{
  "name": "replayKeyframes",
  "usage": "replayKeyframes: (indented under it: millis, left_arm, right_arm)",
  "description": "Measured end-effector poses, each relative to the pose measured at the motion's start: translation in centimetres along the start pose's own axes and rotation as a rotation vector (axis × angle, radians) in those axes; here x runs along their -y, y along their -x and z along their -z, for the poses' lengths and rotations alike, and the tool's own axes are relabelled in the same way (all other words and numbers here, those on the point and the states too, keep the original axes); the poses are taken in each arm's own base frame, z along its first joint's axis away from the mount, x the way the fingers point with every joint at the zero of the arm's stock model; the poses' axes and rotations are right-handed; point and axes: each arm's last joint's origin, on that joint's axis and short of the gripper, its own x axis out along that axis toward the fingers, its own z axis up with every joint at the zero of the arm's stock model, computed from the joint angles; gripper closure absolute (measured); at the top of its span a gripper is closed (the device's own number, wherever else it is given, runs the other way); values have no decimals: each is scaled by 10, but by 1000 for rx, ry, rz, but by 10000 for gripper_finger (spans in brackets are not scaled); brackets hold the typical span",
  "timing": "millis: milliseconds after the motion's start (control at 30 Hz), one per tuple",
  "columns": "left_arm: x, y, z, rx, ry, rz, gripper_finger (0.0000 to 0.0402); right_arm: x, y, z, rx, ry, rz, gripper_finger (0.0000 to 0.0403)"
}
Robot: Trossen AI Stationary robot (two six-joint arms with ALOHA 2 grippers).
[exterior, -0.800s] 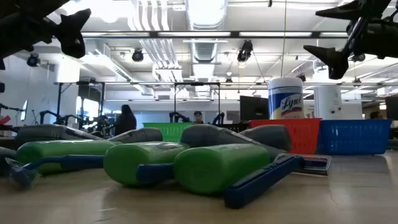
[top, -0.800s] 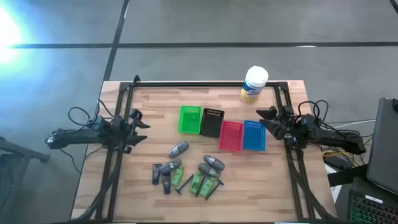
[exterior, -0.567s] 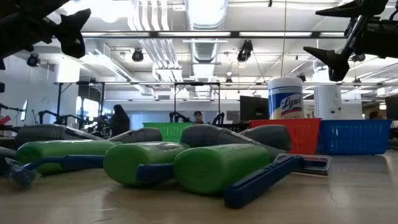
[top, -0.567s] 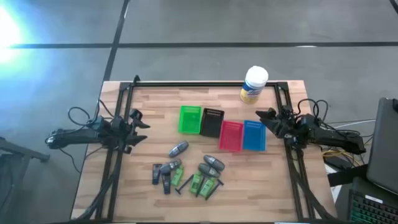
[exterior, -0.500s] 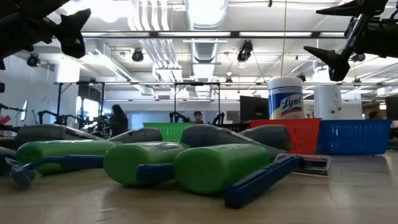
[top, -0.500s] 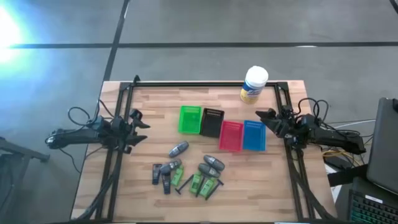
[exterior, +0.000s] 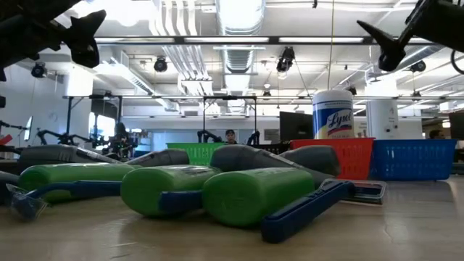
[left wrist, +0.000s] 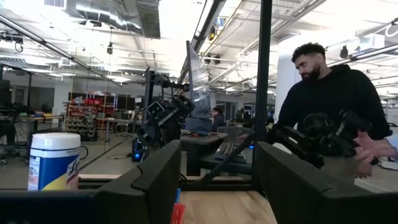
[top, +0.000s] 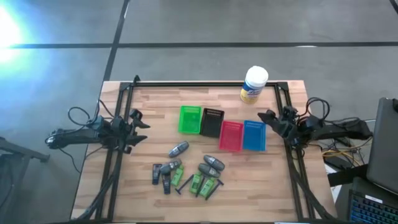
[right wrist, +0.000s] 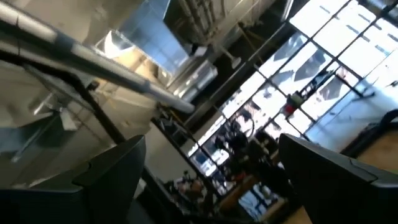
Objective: Pick & Place Travel size toiletries
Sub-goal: Put the deodorant into the blue bin
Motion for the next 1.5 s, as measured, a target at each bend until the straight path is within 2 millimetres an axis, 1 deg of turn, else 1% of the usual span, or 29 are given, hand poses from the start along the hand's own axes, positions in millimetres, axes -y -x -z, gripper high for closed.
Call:
replayKeyframes:
  millis: [100,233,400,467,567,667,767,867,933,1000,1067,1267,1433,1500]
  left_arm:
    - [0,0,0,0,0,0,188]
    - [0,0,0,0,0,0,188]
    - [0,0,0,-1,0,0,188]
    - [0,0,0,0,0,0,188]
    - [0,0,0,0,0,0,188]
    - [0,0,0,0,0,0,188]
    - [0,0,0,0,0,0,188]
    - [0,0,0,-1,0,0,188]
    - [0,0,0,0,0,0,188]
    - [0,0,0,-1,0,0,188]
    - [0,0,0,0,0,0,188]
    - [0,0,0,-1,0,0,188]
    - [0,0,0,-1,0,-1,188]
    - [0,0,0,0,0,-1,188]
  right_arm:
    - [0,-4,4,4,-87,1,39]
    - [4,-8,9,1,-91,53,39]
    - [5,-11,10,27,-107,58,39]
    - [6,-13,12,-4,-114,93,39]
    - [14,-18,23,-150,-134,255,39]
    - [20,-22,34,-378,-179,475,39]
    - [12,-31,36,-587,-186,621,39]
    - [-1,-46,39,-761,-179,647,39]
    - [-8,-57,44,-832,-180,660,39]
    - [-11,-67,52,-903,-179,683,39]
    - [-9,-74,65,-996,-183,720,39]
    - [-5,-93,114,-1225,-172,788,39]
    - [-19,-110,154,-1360,-137,774,39]
    - [-22,-118,166,-1384,-106,814,39]
